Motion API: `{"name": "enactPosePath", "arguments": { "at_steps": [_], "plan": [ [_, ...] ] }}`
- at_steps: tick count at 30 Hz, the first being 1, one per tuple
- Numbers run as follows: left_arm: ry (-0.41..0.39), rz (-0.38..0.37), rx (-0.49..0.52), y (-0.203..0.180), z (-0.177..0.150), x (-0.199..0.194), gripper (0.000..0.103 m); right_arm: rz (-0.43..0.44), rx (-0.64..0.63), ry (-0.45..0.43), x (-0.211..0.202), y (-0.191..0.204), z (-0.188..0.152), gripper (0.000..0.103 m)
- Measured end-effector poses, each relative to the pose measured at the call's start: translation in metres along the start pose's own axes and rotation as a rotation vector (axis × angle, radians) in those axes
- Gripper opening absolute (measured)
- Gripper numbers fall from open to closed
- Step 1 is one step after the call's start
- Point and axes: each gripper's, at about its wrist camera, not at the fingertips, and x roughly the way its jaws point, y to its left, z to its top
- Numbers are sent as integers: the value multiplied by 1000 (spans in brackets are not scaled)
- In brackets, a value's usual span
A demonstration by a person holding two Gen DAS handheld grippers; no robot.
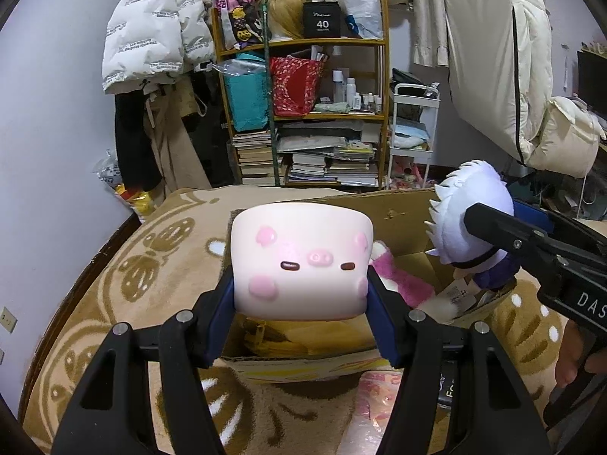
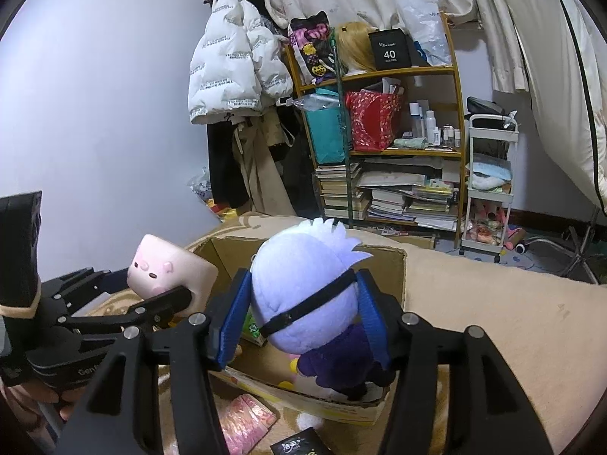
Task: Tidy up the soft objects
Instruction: 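Open left tool to drop pig cushion into box while right tool releases doll, then move both open tools back toward pink wrapped roll and black tissue pack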
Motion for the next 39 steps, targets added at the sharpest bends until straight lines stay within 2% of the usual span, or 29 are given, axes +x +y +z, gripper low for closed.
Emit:
{"name": "enactPosePath", "arguments": {
  "at_steps": [6,13,14,16,17,23,26,30,33,39],
  "plan": [
    [44,-18,18,-5,-2,6,66,8,3,10,1,0,-2,61],
    [85,-1,10,-5,-5,12,71,0,8,17,2,0,-2,67],
    [83,0,6,-5,-5,12,72,-1,14,16,2,-1,-2,68],
    [67,5,3,-5,-4,9,84,-3,25,13,-1,-4,-2,70],
    [58,5,4,-5,-4,8,85,-4,32,12,-1,-6,-2,71],
    [72,24,23,-9,-6,5,86,-12,58,11,-5,-13,-1,79],
    [74,43,33,-12,-7,0,87,-23,67,16,-6,-15,-2,86],
    [85,57,36,-15,-8,-11,94,-36,80,10,-14,-15,-2,92],
    [88,58,14,-13,-10,-21,95,-47,95,4,-20,-17,-2,101],
    [84,20,8,-11,-17,-44,96,-53,131,25,-29,-19,-7,103]
  ]
}}
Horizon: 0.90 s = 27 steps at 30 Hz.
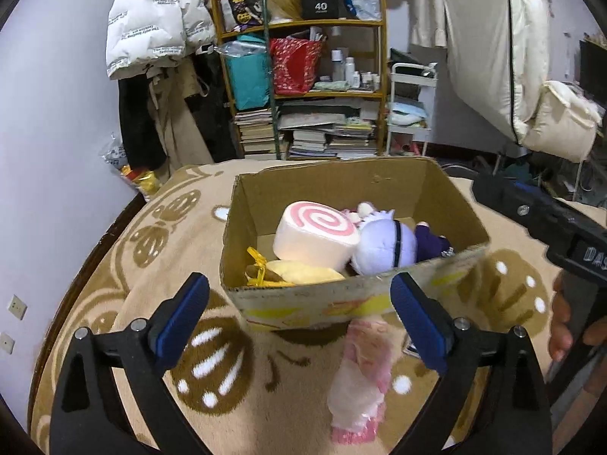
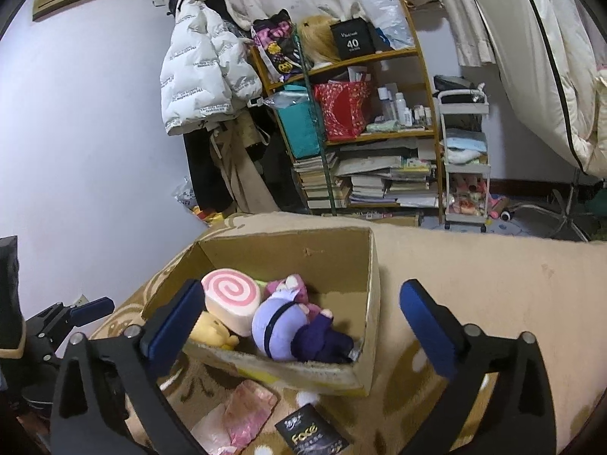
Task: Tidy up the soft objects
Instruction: 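Move both open tools back toward pink wrapped roll and black tissue pack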
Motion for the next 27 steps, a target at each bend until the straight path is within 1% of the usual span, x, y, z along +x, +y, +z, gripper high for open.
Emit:
{"name": "enactPosePath", "arguments": {
  "at_steps": [6,11,15,20,27],
  "plan": [
    [4,16,14,-2,-7,-20,96,-9,-6,40,-6,4,-9,103],
    [54,28,31,-5,-14,-29,96,-5,-22,60,-16,5,-14,103],
    [83,31,20,-8,-20,-34,96,-30,-32,83,-23,7,-18,103],
    [127,14,1,-9,-26,-32,96,-40,-44,124,-27,9,-25,103],
    [204,-14,-24,-6,-33,-11,96,-45,-60,155,-23,11,-32,103]
  ]
}}
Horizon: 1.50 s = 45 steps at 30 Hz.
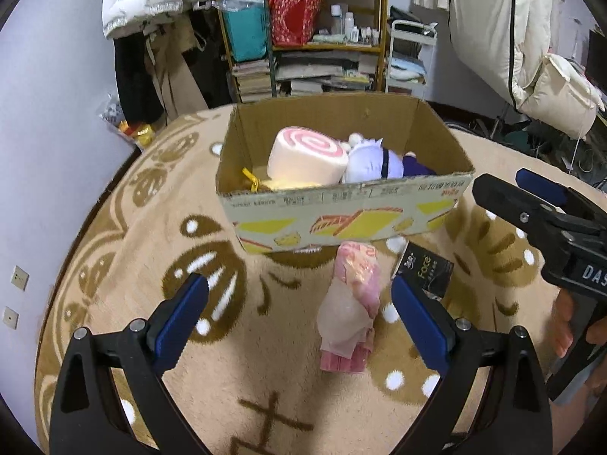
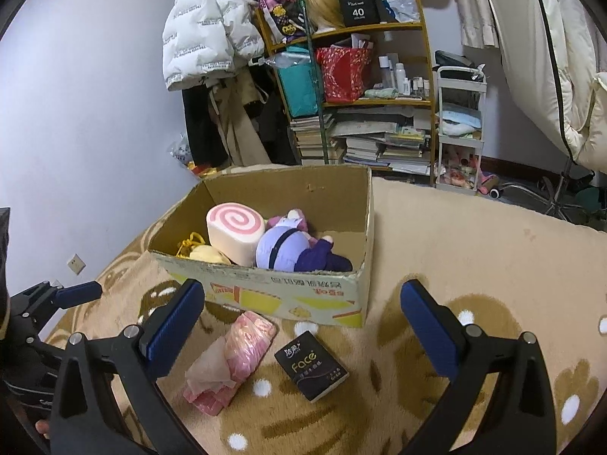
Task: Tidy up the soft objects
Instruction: 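Move both open tools back toward pink wrapped roll and black tissue pack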
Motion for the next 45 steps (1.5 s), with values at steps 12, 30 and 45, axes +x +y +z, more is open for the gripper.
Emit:
{"name": "enactPosePath", "arguments": {
  "at_steps": [12,30,45],
  "plan": [
    [61,-16,-1,-3,-1,28,96,-19,3,73,25,-3,-8,103],
    [148,-60,41,-10,-2,59,96,-31,5,176,61,-5,-18,103],
    [212,-87,82,-26,-7,80,96,-52,11,263,89,-11,-28,103]
  ]
}}
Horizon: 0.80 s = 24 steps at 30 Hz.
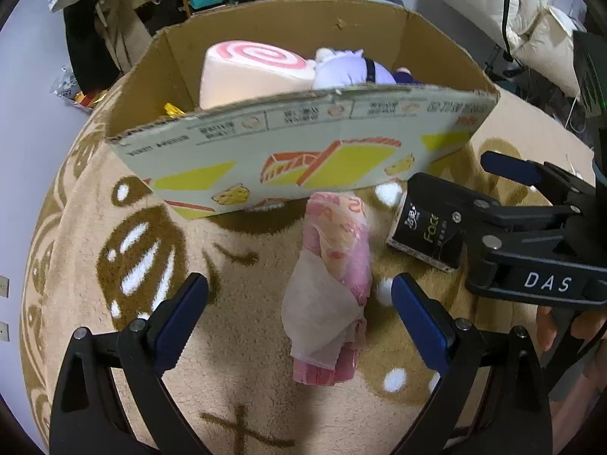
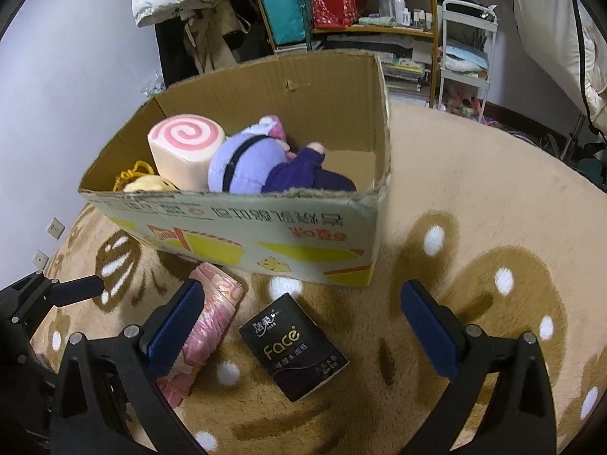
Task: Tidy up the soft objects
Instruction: 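Move both open tools back toward pink wrapped roll and black tissue pack, then close left tool on pink wrapped roll while right tool closes on black Face pack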
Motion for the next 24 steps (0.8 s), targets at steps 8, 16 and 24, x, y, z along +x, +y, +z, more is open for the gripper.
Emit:
{"name": "enactPosePath", "arguments": {
  "at_steps": [8,16,24],
  "plan": [
    [36,8,24,-9,1,15,96,-8,5,51,12,-4,-2,103],
    [86,7,24,-11,0,33,96,-19,1,109,23,-7,-7,103],
    [135,18,31,-16,2,51,96,-21,-1,172,34,-7,-15,103]
  ]
}}
